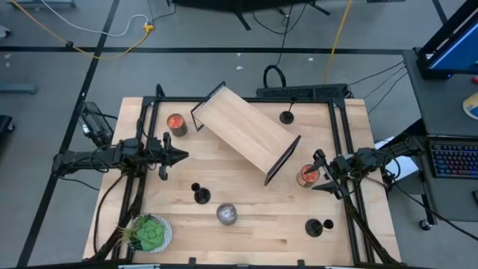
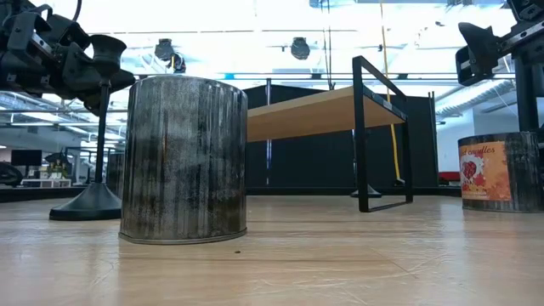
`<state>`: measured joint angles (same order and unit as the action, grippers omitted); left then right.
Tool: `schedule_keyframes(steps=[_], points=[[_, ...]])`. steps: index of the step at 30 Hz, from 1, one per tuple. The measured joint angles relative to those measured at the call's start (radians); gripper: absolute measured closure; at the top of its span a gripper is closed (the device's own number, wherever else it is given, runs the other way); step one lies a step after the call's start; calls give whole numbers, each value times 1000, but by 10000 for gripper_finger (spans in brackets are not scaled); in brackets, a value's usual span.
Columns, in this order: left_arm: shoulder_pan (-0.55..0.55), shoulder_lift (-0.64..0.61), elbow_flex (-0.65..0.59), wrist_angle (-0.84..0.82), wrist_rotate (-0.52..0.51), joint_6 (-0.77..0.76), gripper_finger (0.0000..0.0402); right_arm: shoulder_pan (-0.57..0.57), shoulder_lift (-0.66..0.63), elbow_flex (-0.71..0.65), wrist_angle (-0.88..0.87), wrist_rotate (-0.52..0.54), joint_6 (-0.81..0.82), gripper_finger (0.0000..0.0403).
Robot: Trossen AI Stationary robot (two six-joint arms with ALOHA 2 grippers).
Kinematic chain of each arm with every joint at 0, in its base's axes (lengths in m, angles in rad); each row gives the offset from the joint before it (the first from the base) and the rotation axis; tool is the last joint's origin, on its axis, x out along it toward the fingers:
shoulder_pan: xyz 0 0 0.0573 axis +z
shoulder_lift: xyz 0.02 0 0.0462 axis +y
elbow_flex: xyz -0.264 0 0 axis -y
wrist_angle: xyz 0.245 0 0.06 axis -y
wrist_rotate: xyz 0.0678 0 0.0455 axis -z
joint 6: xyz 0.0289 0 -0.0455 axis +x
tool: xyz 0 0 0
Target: Pick & Place candle stick holders
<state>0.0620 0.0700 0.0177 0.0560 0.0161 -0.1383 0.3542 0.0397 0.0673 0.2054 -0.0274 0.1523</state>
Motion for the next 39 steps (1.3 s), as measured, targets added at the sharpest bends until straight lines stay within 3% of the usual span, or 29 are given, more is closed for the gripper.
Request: schedule_keyframes(steps=[17,30,39], points=[[0,0,0,0,0,0,360,0,0,0,8,1,-6,128],[0,0,0,0,0,0,360,0,0,0,10,0,199,128],[0,0,0,10,-1,0,360,0,0,0,184,0,232,129]])
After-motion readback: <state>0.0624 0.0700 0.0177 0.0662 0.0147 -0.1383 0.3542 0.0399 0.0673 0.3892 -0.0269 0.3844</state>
